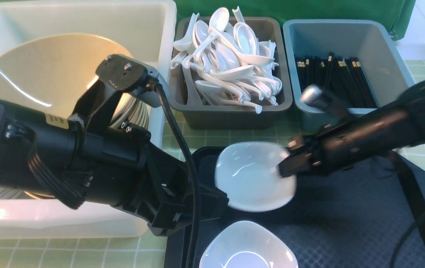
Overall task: On green table put chopsticks spoon bowls plates into blue grey white boxes.
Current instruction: 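Reach for and grasp the small white dish on the black tray, then place the white bowl down on the black tray with the right gripper, then grasp the small white bowl on the black tray by its rim with the left gripper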
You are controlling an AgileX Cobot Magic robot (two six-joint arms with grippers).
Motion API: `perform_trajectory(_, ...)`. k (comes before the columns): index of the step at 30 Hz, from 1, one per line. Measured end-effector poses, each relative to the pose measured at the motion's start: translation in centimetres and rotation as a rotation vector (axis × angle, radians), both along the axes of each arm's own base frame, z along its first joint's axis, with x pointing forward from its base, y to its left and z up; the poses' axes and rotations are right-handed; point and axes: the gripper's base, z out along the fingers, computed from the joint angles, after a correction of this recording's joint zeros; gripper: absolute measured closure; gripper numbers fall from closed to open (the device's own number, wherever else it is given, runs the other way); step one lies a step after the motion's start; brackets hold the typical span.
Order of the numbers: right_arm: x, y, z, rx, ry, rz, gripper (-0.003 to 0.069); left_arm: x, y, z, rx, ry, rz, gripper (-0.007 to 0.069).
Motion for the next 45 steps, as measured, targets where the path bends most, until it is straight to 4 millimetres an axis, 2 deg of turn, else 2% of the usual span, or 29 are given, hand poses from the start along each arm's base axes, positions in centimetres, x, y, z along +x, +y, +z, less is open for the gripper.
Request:
perform_trajectory(4,-2.8,-4.1,2.4,-0.056,-0.053,-0.048,0.0608,0.0,0.0,0.0,0.0,0.002,0.001,0.0064)
perform_trajectory(7,-4.5,-5.7,2.8,-0.096,-0.061,-0.072,0.0609,0.0,0.0,0.0,-0.002,0.003,0.001,0.0064)
perform_trajectory(8,-5.7,-6.5,2.5,-0.12,-0.048,-0.093,0.0609,0.0,0.0,0.0,-0.004,0.002,0.003,0.0064)
perform_trajectory(10,-6.6,-7.0,2.1,-0.147,-0.044,-0.123,0.0609,0.1,0.0,0.0,-0.009,-0.003,0.009,0.0064)
perform_trajectory(16,-8.9,-7.5,-1.2,-0.208,0.041,-0.183,0.0606,0.3,-0.1,0.3,-0.038,-0.018,0.034,0.0064)
perform_trajectory(23,-9.1,-7.7,-1.7,-0.226,0.04,-0.222,0.0551,0.4,-0.4,0.4,-0.073,0.003,0.044,0.0064)
perform_trajectory(26,-9.1,-7.7,-1.7,-0.234,0.029,-0.21,0.0453,0.7,-0.8,-0.1,-0.096,0.073,0.063,0.0064)
perform_trajectory(27,-9.1,-7.8,-1.7,-0.239,0.026,-0.204,0.0394,1.0,-1.0,-0.4,-0.097,0.1,0.068,0.0064)
perform_trajectory(28,-9.1,-7.8,-1.7,-0.239,0.026,-0.204,0.0394,1.0,-1.1,-0.5,-0.099,0.106,0.07,0.0064)
perform_trajectory(30,-8.9,-8.1,-1.5,-0.271,0.013,-0.182,0.0273,1.5,-1.6,-1.4,-0.093,0.178,0.068,0.0064)
perform_trajectory(31,-8.8,-8.2,-1.5,-0.284,0.013,-0.174,0.0235,1.7,-1.8,-1.8,-0.082,0.206,0.059,0.0064)
perform_trajectory(34,-8.8,-8.6,-0.5,-0.335,-0.002,-0.158,0.0109,2.4,-2.6,-2.7,-0.039,0.304,-0.004,0.0064)
perform_trajectory(37,-9.2,-8.7,1.8,-0.375,-0.052,-0.125,0.0038,4.3,-4.0,-2.7,-0.005,0.386,-0.047,0.0064)
perform_trajectory(42,-11.4,-7.7,7.3,-0.371,-0.209,-0.07,0.0024,7.9,-7.3,-3.4,0.101,0.421,-0.084,0.0064)
perform_trajectory(44,-13.0,-6.9,9.3,-0.356,-0.277,-0.052,0.0024,8.6,-8.8,-4.2,0.164,0.427,-0.095,0.0064)
perform_trajectory(45,-13.1,-6.9,9.5,-0.356,-0.288,-0.054,0.0024,8.8,-9.2,-4.3,0.173,0.427,-0.101,0.0064)
